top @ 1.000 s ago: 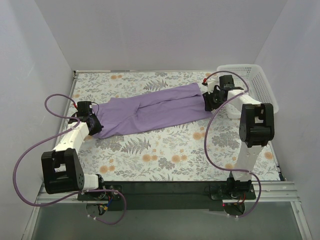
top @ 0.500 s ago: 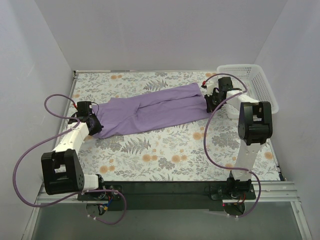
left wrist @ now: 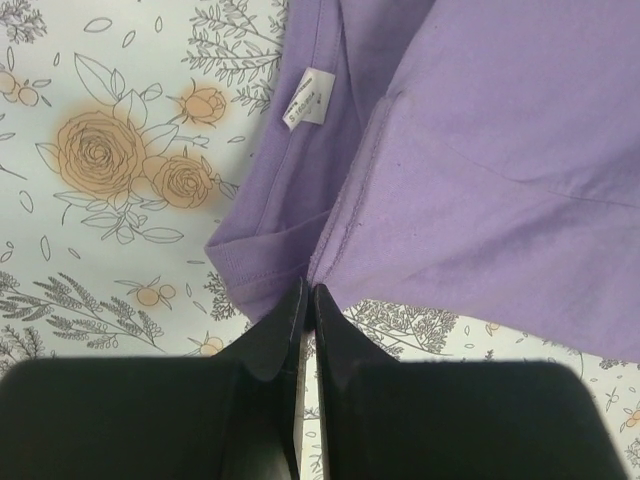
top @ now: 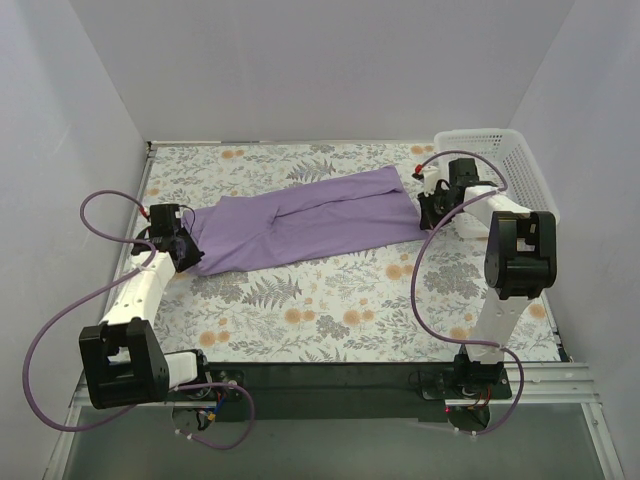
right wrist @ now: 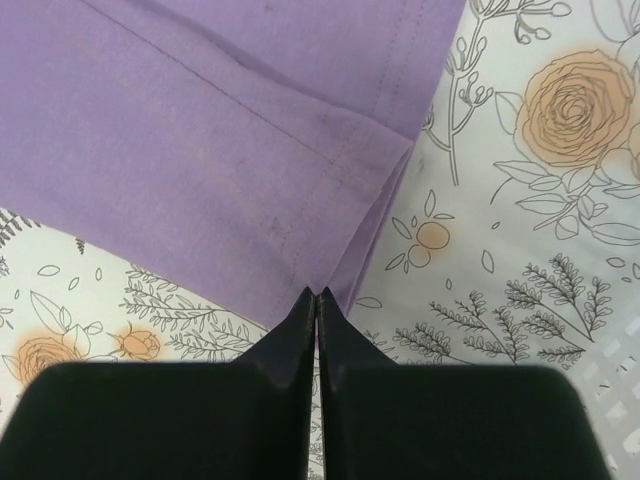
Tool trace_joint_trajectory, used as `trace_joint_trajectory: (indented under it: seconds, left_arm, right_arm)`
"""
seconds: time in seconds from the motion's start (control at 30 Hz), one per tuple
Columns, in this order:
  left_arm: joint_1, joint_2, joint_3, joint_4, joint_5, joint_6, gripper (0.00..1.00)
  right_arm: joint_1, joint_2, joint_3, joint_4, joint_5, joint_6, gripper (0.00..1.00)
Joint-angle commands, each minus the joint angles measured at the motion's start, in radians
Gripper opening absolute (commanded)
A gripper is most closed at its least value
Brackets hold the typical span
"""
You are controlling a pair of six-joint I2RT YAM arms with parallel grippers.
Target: Fold and stack the t-shirts
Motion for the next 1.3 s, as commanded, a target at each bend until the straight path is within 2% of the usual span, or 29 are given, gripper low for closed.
trace_joint_trajectory:
  seconds: [0.0, 0.4, 0.93, 1.27]
  left_arm:
    - [0.006, -0.023, 0.034, -0.047, -0.023, -0.022, 0.0]
    - [0.006, -0.052, 0.104, -0.164, -0.157, -0.046, 0.0]
    - [0.006, -0.032, 0.135, -0.225, -0.149, 0.0, 0.0]
    - [0.006, 0.054, 0.21, -0.303, -0.036, 0.018, 0.0]
  right_arm:
    - [-0.01, -0.045, -0.015, -0.009, -0.007, -0.022, 0.01]
    - [-0.052, -0.064, -0.016, -0.006, 0.013, -0.028, 0.01]
    - [-0.058, -0.133, -0.062, -0.004, 0.025, -0.064, 0.01]
    - [-0.06, -0.124, -0.079, -0.004, 0.05, -0.068, 0.01]
